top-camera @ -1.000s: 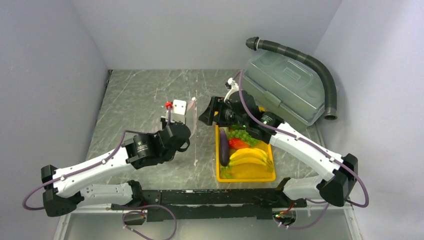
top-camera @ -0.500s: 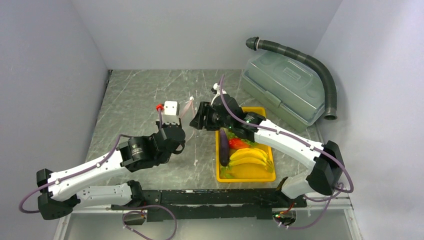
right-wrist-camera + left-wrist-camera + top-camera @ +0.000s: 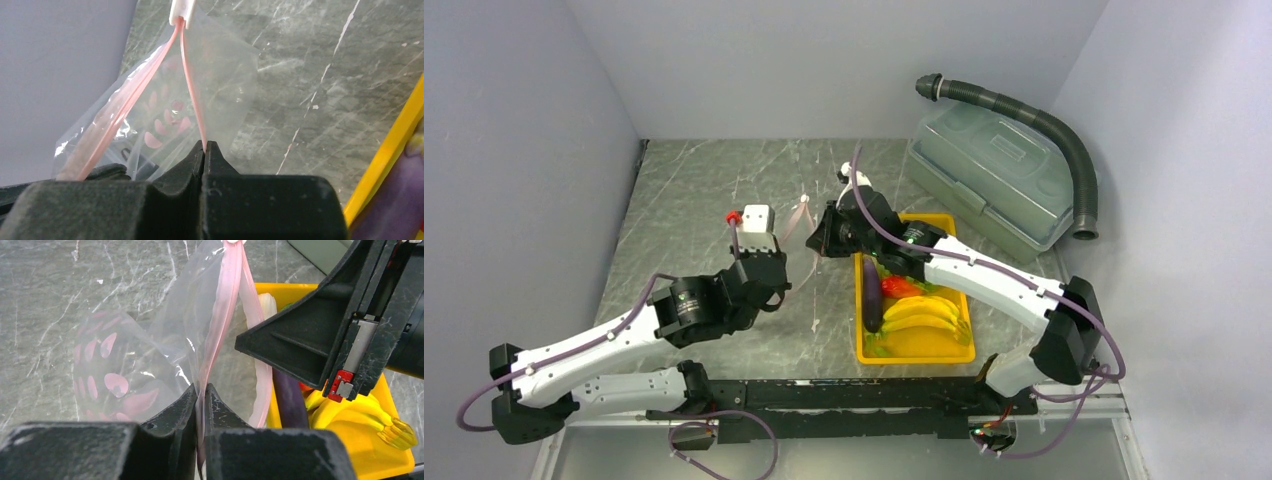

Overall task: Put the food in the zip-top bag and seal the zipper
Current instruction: Open the zipper of the food storage bag at the center of the board.

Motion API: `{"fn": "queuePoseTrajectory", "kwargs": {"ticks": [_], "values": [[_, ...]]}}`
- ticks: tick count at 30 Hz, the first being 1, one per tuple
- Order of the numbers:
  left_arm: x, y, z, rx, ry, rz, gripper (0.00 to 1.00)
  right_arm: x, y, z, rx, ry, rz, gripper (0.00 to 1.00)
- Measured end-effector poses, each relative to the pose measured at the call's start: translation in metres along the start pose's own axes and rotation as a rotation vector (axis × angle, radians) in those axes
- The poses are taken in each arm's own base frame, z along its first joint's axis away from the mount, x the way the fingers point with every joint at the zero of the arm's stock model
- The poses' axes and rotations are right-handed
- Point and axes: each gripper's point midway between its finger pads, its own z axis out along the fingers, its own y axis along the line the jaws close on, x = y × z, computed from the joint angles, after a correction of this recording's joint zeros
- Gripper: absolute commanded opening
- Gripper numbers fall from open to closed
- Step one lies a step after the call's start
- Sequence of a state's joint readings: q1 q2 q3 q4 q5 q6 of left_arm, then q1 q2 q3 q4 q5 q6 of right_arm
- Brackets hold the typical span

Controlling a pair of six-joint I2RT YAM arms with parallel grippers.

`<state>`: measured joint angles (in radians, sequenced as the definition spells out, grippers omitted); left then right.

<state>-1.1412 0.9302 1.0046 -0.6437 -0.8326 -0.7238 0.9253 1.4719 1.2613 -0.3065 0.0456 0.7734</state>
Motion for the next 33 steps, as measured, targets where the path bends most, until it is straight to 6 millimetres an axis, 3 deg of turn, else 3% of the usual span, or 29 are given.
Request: {"fn": "queuePoseTrajectory", "kwargs": {"ticks": [4, 7, 10, 20, 24, 27, 33], "values": [[0.003, 0.003, -0.001, -0.005, 0.015, 0.012, 0.52, -0.002, 0.003, -0.001, 0.013, -0.014, -0.028, 0.0], [0.005, 0.005, -0.002, -0.009, 0.024, 0.029, 0.64, -0.004, 0.007, -0.005, 0.032, -0.024, -0.061, 0.0], [0.002, 0.007, -0.005, -0.011, 0.028, 0.046, 0.67, -0.009, 0.015, -0.008, 0.046, -0.038, -0.098, 0.0], [-0.032, -0.009, -0.009, -0.018, 0.031, 0.164, 0.67, -0.019, 0.035, -0.012, 0.102, -0.064, -0.205, 0.0], [-0.029, -0.012, -0.004, -0.048, 0.064, 0.23, 0.62, -0.015, 0.031, -0.012, 0.133, -0.059, -0.227, 0.0], [-0.018, -0.004, 0.001, -0.094, 0.103, 0.313, 0.54, -0.013, 0.026, -0.012, 0.159, -0.057, -0.24, 0.0], [-0.018, 0.007, 0.002, -0.153, 0.11, 0.383, 0.41, -0.014, 0.024, -0.013, 0.171, -0.06, -0.243, 0.0]]}}
